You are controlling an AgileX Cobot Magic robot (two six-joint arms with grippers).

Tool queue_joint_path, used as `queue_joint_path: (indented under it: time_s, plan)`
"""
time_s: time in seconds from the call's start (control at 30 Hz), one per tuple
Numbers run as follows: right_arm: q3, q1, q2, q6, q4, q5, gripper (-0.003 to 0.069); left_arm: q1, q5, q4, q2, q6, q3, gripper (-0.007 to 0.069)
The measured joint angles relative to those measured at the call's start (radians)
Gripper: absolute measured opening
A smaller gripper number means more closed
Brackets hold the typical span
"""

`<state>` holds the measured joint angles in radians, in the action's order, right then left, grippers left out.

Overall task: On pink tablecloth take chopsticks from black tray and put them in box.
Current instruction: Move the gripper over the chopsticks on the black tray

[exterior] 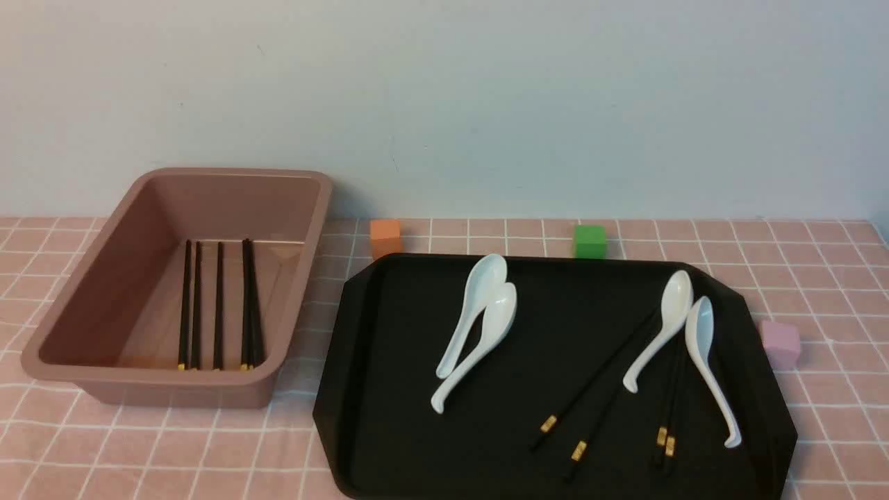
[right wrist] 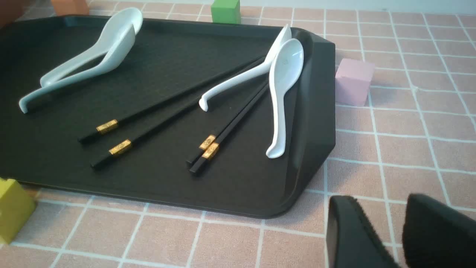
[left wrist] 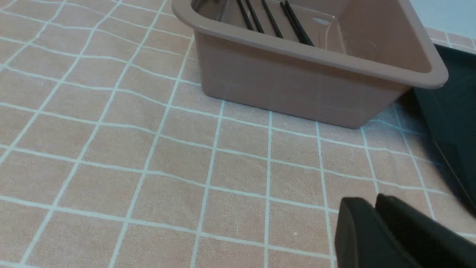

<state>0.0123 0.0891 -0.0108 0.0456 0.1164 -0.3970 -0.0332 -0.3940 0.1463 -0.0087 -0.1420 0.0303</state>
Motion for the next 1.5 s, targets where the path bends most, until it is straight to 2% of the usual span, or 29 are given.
queue_joint_path:
  time_s: [0.93,1.13,1.17,1.2,1.3,1.4,1.5]
  plan:
    - [0.002,0.0,0.0,-0.003,0.01,0.02,0.024,0.0,0.0,0.0,0.0,0.0,0.0,0.0071]
    - [0.013,0.0,0.0,-0.123,0.296,0.199,0.024,0.0,0.0,0.0,0.0,0.0,0.0,0.0071]
    - [0.013,0.0,0.0,-0.125,0.306,0.199,0.024,0.0,0.0,0.0,0.0,0.0,0.0,0.0071]
    - [0.013,0.0,0.0,-0.137,0.377,0.256,0.024,0.0,0.0,0.0,0.0,0.0,0.0,0.0071]
    - [0.011,0.0,0.0,-0.138,0.472,0.315,0.024,0.0,0.0,0.0,0.0,0.0,0.0,0.0071]
    - [-0.065,0.0,0.017,-0.133,0.514,0.23,0.0232,0.0,0.0,0.0,0.0,0.0,0.0,0.0071]
    - [-0.211,0.0,0.14,-0.077,0.482,0.103,0.0175,-0.002,0.0,0.0,0.0,0.0,0.0,0.0072]
